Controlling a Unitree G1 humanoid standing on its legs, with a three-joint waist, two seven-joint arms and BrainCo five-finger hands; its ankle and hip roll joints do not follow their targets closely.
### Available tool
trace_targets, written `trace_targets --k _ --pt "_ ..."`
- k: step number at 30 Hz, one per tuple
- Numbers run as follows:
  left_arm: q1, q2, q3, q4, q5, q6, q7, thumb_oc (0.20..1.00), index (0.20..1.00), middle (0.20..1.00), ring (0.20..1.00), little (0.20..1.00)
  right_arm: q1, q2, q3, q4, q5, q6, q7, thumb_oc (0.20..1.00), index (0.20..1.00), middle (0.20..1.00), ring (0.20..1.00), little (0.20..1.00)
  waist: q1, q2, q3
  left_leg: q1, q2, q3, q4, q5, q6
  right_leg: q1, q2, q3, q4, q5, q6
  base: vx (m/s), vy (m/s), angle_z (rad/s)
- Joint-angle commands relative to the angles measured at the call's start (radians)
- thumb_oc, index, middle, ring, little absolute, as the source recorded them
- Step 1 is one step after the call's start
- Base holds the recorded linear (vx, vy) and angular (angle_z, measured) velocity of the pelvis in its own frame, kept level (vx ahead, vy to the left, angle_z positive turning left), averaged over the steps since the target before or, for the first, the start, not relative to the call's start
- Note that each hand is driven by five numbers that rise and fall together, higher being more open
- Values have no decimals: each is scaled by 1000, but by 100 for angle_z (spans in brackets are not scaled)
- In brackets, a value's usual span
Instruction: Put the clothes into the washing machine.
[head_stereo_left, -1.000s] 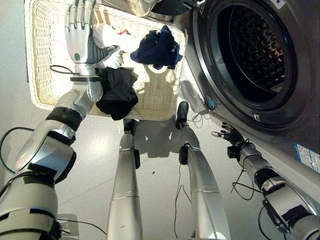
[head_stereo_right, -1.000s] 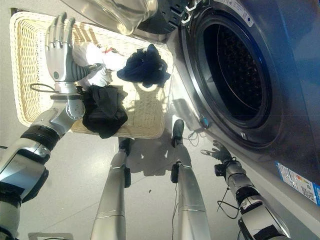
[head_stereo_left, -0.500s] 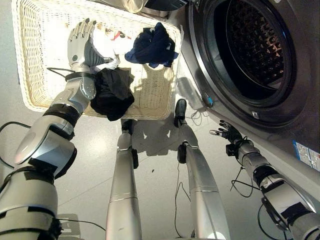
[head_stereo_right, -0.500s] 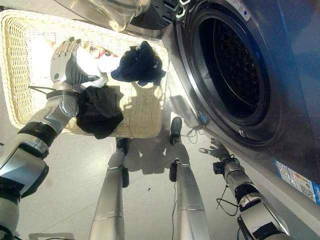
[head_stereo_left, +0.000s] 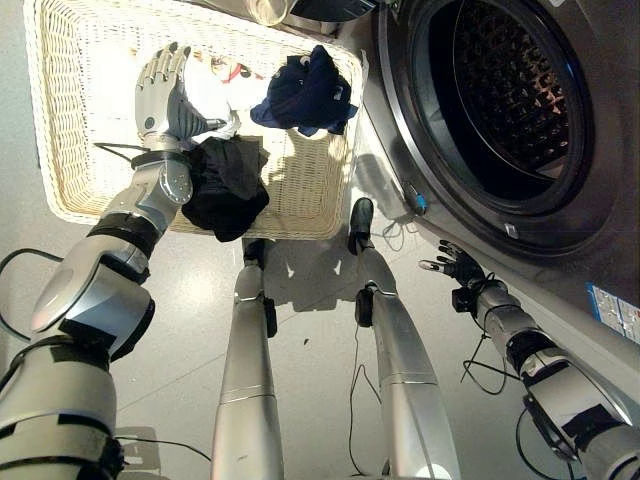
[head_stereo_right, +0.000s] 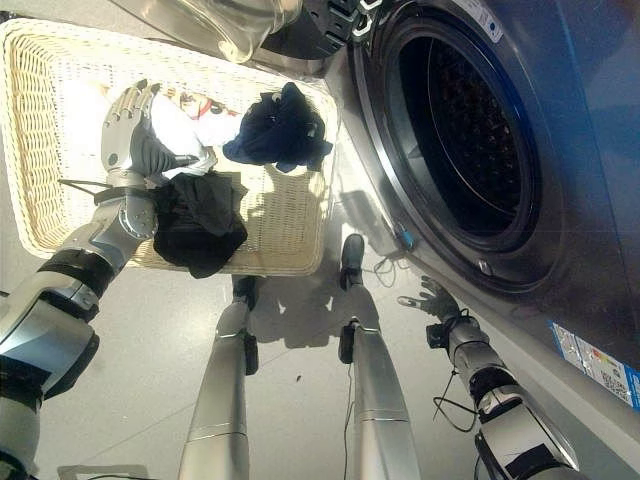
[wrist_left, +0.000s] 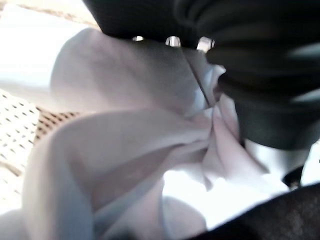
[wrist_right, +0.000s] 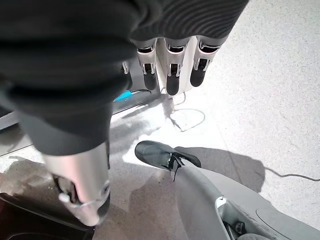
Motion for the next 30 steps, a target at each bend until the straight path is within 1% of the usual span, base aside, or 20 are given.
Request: trace_targets --k 1,4,5,7,8,9,11,12,15,18,22,26,27,28,30 --pt "19 -5 19 33 1 31 -171 200 200 200 200 200 -3 -49 30 0 2 2 -2 1000 1000 1000 1000 1000 13 22 -17 20 -97 26 -100 62 73 2 88 -17 90 -59 93 -2 36 -1" --pt "2 -4 -16 22 -33 47 -241 200 200 200 200 200 -5 -59 29 -4 -3 -2 -2 1000 1000 1000 1000 1000 8 32 -17 22 -97 34 -102 64 74 -2 89 -11 90 -58 93 7 34 -3" --pt "1 -4 -17 22 -34 47 -243 200 200 200 200 200 -5 -59 29 -4 -3 -2 -1 1000 1000 1000 1000 1000 8 32 -17 22 -97 35 -102 64 74 -2 89 -10 90 -58 93 14 17 -5" --pt "-6 -4 -27 10 -54 60 -304 200 200 200 200 200 -6 -67 19 -7 -7 -2 0 1000 1000 1000 1000 1000 6 41 -17 26 -101 38 -100 63 77 -2 88 -9 92 -57 94 11 4 -4" --pt "-1 -4 -26 6 -67 65 -351 200 200 200 200 200 -7 -72 15 -9 -7 -2 1 1000 1000 1000 1000 1000 7 45 -17 29 -102 41 -102 64 77 0 86 -10 90 -57 94 0 0 0" --pt "0 -4 -26 6 -69 67 -356 200 200 200 200 200 -7 -72 15 -9 -8 -2 1 1000 1000 1000 1000 1000 7 45 -17 29 -102 41 -102 64 77 0 85 -10 90 -57 94 0 -1 -3" --pt "8 -5 -24 5 -81 77 -404 200 200 200 200 200 -8 -76 11 -13 -11 -2 0 1000 1000 1000 1000 1000 7 49 -17 32 -102 43 -105 67 75 3 84 -10 87 -55 94 0 0 0" --pt "16 -8 -19 4 -92 89 -444 200 200 200 200 200 -7 -79 8 -16 -13 -2 0 1000 1000 1000 1000 1000 6 51 -17 35 -101 46 -107 69 74 4 84 -8 87 -55 95 0 0 0" --pt "21 -18 -19 1 -91 119 -508 200 200 200 200 200 -14 -81 3 -22 -12 2 -3 1000 1000 1000 1000 1000 5 56 -17 39 -99 51 -107 69 75 2 82 -7 90 -55 95 0 0 0" --pt "21 -21 -21 9 -95 125 -536 200 200 200 200 200 -22 -87 4 -28 -9 6 -1 1000 1000 1000 1000 1000 3 58 -17 42 -98 55 -109 72 73 4 82 -7 89 -55 93 2 2 -2" --pt "18 -25 -26 23 -96 131 -562 200 200 200 200 200 -27 -91 4 -36 -4 -7 1 1000 1000 1000 1000 1000 0 61 -17 45 -96 60 -112 76 70 4 82 -4 91 -56 93 3 3 -4" --pt "37 -21 -5 7 -191 104 -486 200 200 200 200 200 -19 -99 2 -72 40 -28 0 1000 1000 1000 1000 1000 2 65 -17 50 -94 60 -117 79 70 5 81 -4 94 -57 91 0 0 0" --pt "46 -21 18 -1 -255 82 -445 200 200 200 200 200 -15 -99 2 -87 68 -45 1 1000 1000 1000 1000 1000 3 65 -17 50 -93 60 -117 79 69 4 81 -4 98 -59 91 0 0 0" --pt "58 -25 70 -13 -334 42 -365 200 200 200 200 200 -4 -94 -8 -127 119 -76 6 1000 1000 1000 1000 1000 3 62 -17 53 -92 59 -115 76 70 6 81 -4 102 -64 90 12 -30 0" --pt "91 -22 151 -37 -409 -41 -277 200 200 200 200 200 19 -81 -20 -199 171 -120 -10 1000 1000 1000 1000 1000 4 58 -17 57 -93 56 -113 72 68 11 81 -7 104 -70 87 3 -15 0"
